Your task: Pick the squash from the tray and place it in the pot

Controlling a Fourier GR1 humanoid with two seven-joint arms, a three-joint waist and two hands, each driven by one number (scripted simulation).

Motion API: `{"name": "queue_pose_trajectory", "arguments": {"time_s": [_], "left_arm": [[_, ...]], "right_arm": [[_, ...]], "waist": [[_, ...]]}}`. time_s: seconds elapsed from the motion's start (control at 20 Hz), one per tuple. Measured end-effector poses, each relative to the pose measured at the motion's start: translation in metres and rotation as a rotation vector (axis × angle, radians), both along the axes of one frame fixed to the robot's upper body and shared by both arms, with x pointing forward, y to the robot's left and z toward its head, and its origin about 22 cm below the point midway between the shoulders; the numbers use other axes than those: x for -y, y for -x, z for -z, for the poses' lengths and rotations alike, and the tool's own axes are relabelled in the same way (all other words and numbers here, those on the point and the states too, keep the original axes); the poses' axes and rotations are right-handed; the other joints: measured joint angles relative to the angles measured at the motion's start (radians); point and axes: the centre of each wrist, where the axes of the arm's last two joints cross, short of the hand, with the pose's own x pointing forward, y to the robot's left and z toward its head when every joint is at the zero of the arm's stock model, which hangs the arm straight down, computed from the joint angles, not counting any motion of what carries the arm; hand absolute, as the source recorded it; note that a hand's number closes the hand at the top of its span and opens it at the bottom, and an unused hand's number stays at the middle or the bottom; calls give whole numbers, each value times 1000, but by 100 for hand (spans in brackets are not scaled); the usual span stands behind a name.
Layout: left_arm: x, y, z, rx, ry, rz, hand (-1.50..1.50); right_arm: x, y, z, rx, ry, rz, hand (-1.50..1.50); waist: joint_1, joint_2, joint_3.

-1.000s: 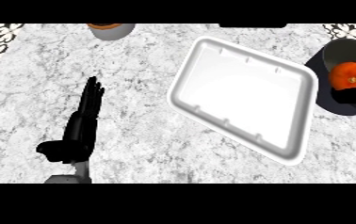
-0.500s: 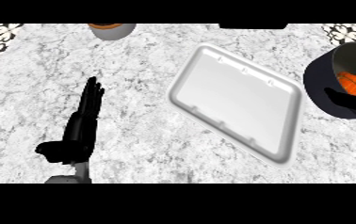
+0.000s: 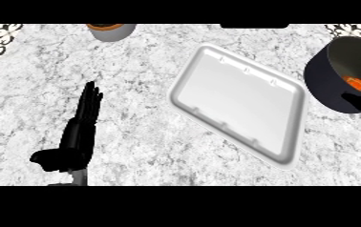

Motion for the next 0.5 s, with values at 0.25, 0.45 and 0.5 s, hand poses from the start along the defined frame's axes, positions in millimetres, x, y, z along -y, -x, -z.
{"name": "queue_pose_trajectory", "arguments": {"time_s": [0.25, 0.45, 0.5], "left_arm": [[-6, -3, -3, 3, -4, -6, 0], [-7, -7, -1, 1, -8, -1, 0], [-11, -5, 0, -1, -8, -1, 0]], "right_arm": [[20, 17, 4, 229, -104, 53, -150], [41, 37, 12, 319, -142, 95, -150], [48, 45, 17, 340, -143, 104, -150]], "waist": [[0, 5, 7], [2, 8, 8], [3, 8, 9]]}}
